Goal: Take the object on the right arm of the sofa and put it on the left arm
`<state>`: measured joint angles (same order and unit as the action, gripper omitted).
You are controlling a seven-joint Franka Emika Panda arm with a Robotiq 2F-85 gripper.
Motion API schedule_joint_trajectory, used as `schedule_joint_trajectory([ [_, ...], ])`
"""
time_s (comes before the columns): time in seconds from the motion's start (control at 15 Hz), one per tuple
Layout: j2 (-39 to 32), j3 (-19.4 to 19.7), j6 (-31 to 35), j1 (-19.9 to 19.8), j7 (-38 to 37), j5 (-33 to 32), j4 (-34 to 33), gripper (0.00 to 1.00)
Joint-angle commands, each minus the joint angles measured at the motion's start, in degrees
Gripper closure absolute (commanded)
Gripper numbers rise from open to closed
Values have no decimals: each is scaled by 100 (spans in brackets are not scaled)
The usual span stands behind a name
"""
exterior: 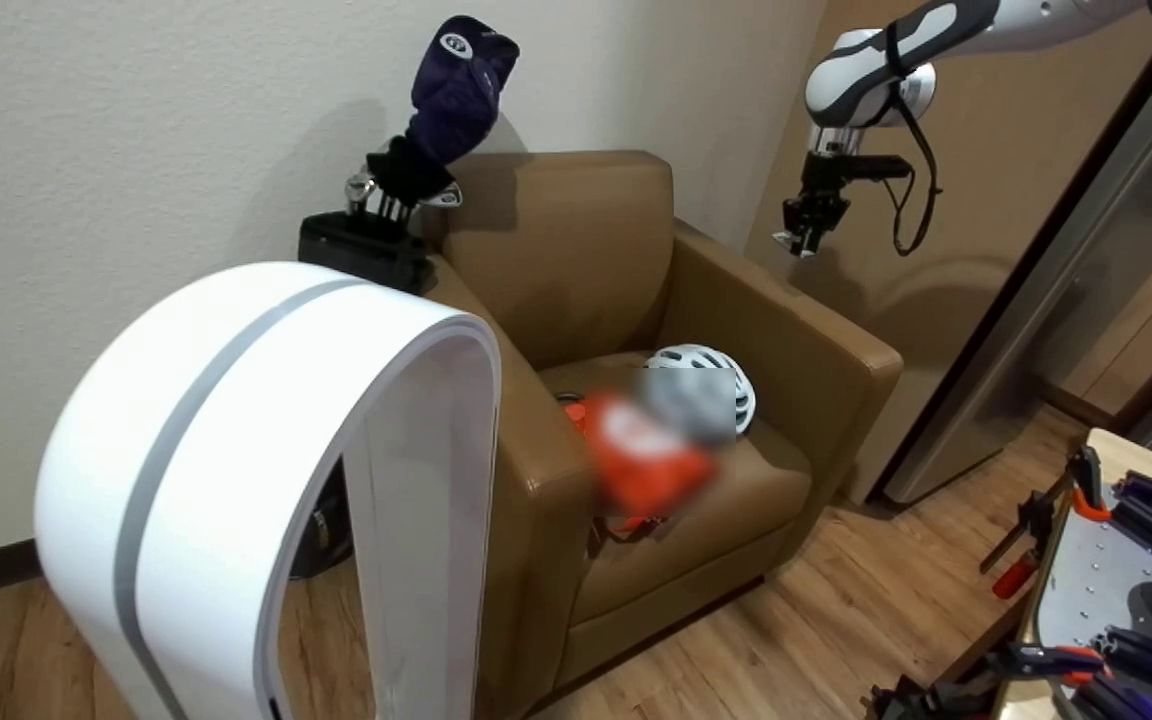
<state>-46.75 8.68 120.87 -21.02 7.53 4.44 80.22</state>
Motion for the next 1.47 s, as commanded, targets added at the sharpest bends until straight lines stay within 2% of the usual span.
schedule_joint_trajectory([
  [0.0,-422,-84,-494,-236,334,-6,-630,90],
  [0.67,-1478,-104,-1084,-566,990,-150,-1702,90],
  [1.13,-2026,-96,-1229,-658,1228,-210,-2294,90],
  [1.2,-2064,-116,-1273,-682,1242,-185,-2372,40],
  [1.27,-2094,-116,-1288,-694,1238,-180,-2437,38],
  [1.4,-2099,-144,-1335,-732,1240,-141,-2526,27],
])
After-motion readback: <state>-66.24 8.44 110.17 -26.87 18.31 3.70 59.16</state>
